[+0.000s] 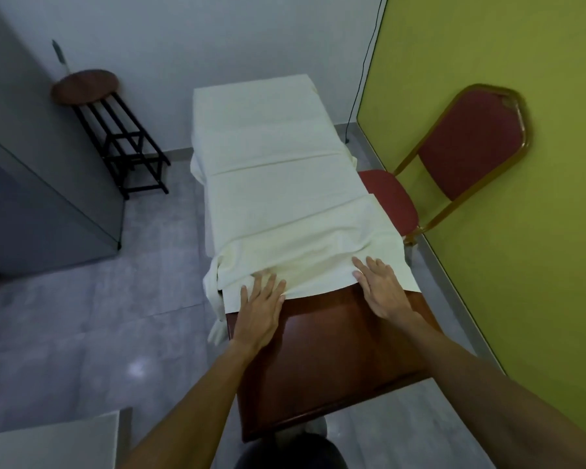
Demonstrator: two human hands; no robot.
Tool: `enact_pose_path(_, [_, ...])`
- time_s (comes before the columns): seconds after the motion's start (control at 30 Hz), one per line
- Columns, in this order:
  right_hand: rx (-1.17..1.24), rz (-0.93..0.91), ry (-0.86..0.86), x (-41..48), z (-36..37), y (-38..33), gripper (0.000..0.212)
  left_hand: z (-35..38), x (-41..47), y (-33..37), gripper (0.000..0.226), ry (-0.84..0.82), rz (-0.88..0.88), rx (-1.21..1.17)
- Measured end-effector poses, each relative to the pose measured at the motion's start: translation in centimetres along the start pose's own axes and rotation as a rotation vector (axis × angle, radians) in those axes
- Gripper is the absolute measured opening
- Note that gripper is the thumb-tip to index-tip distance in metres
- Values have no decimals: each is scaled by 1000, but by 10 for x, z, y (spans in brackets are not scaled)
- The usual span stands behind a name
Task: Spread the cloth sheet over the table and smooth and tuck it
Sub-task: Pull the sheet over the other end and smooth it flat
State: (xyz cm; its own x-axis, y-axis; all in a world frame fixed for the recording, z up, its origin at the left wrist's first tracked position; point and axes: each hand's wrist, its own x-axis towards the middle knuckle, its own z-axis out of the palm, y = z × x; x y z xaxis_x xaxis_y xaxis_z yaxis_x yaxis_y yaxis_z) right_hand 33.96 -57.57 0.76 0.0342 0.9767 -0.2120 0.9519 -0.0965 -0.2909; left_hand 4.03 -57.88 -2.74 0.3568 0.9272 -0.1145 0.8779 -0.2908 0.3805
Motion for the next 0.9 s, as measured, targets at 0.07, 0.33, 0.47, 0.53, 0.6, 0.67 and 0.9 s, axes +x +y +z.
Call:
enact_pose_path(0.07, [7, 14, 8, -23, -1, -2, 50, -4, -16, 7, 87, -16, 16, -26])
enact_pose_path(0.33, [14, 71, -33, -104, 26, -1, 64, 8, -80, 14, 71, -130, 71, 13])
enact_pose_path(0.47, [-9, 82, -41, -131, 48, 5, 72, 28, -109, 16, 60, -106, 85, 66])
enact_pose_path(0.53, [-19, 72, -42, -143, 57, 12, 73, 40, -125, 21, 59, -92, 77, 84])
enact_pose_path(0.6, [-33, 29, -55, -155, 64, 21, 67, 52, -139, 29, 56, -89, 55, 74])
enact_pose_path(0.67, [-76, -12, -38, -163, 74, 33, 58, 68, -153, 39, 53, -78, 39, 56])
enact_pose_path(0.9, [-151, -20, 45, -147, 72, 62, 60, 90, -161, 55, 58, 16, -66, 17])
